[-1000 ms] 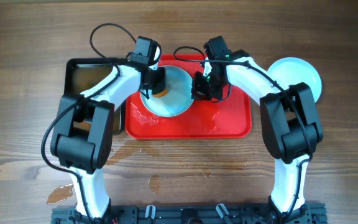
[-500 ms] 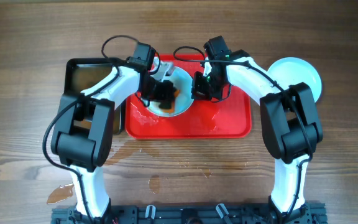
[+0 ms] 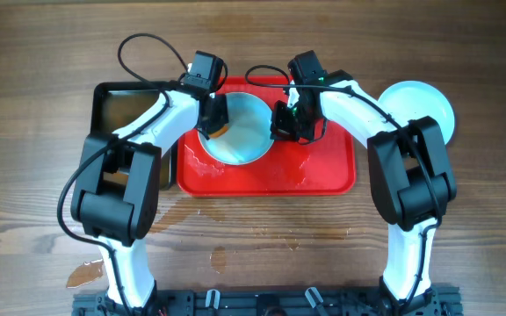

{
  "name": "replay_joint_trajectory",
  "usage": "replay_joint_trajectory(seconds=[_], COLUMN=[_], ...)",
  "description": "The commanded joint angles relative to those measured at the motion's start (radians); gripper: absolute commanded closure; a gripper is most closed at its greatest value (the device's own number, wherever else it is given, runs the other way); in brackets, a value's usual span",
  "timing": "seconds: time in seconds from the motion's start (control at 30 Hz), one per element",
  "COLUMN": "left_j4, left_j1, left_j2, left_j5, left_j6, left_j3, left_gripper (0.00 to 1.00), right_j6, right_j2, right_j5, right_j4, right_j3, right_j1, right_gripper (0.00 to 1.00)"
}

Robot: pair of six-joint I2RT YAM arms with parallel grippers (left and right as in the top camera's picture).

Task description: Clean dirty plates on tray and stack at the side

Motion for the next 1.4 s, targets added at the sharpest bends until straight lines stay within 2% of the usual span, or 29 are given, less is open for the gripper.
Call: replay_joint_trajectory(seconds=[0.0,0.1,0.17,0.37,0.5,0.53,0.63,0.8,0.87,0.9,0.97,1.1,1.2,1.37], left_j4=[-0.182,-0.262,-0.238,-0.03,0.08,0.106,0.171,0.171,0.132,0.102,0.027,-0.176,-0.314,-0.419], left_j1=[0.003,0.003,0.003,0.003,0.004,0.004,0.005,0.014,0.019,0.022,0.025,0.025,0.025,0.03], left_j2=[0.093,0.093,0.093,0.093,0.093,0.093,0.093,0.093,0.093,0.093,0.093,0.07,0.024,-0.08], left_j5=[0.141,0.471,0.605,0.591,0.486,0.459,0.323,0.052,-0.036,-0.053,-0.053,0.106,0.214,0.223], left_j6=[0.085,0.362,0.482,0.475,0.474,0.469,0.344,0.135,0.051,0.02,-0.032,-0.035,-0.036,-0.035], left_j3=[-0.073,-0.073,-0.073,-0.073,-0.073,-0.073,-0.073,-0.073,-0.073,-0.073,-0.072,-0.035,0.066,0.217], left_gripper=[0.96,0.96,0.96,0.96,0.96,0.96,0.96,0.85,0.86,0.9,0.96,0.96,0.96,0.96], right_j6=[-0.019,-0.019,-0.018,-0.021,-0.022,-0.022,-0.023,-0.026,-0.026,-0.026,-0.03,-0.029,-0.027,-0.031], right_j2=[0.023,0.023,0.023,0.023,0.023,0.023,0.023,0.023,0.023,0.023,0.023,0.023,0.023,0.023], right_j5=[-0.008,-0.016,-0.026,-0.028,-0.027,-0.027,-0.027,-0.027,-0.027,-0.027,-0.027,-0.027,-0.027,-0.024], right_j4=[0.007,0.008,0.014,0.015,0.015,0.014,0.014,0.014,0.016,0.015,0.015,0.018,0.019,0.019], right_j3=[-0.002,-0.002,-0.002,-0.002,-0.002,-0.002,-0.002,-0.002,-0.002,-0.002,-0.002,-0.002,-0.002,-0.002], right_j1=[0.003,0.003,0.003,0.003,0.003,0.003,0.005,0.008,0.01,0.01,0.01,0.01,0.01,0.01], right_gripper=[0.96,0.96,0.96,0.96,0.96,0.96,0.96,0.96,0.96,0.96,0.96,0.96,0.96,0.96])
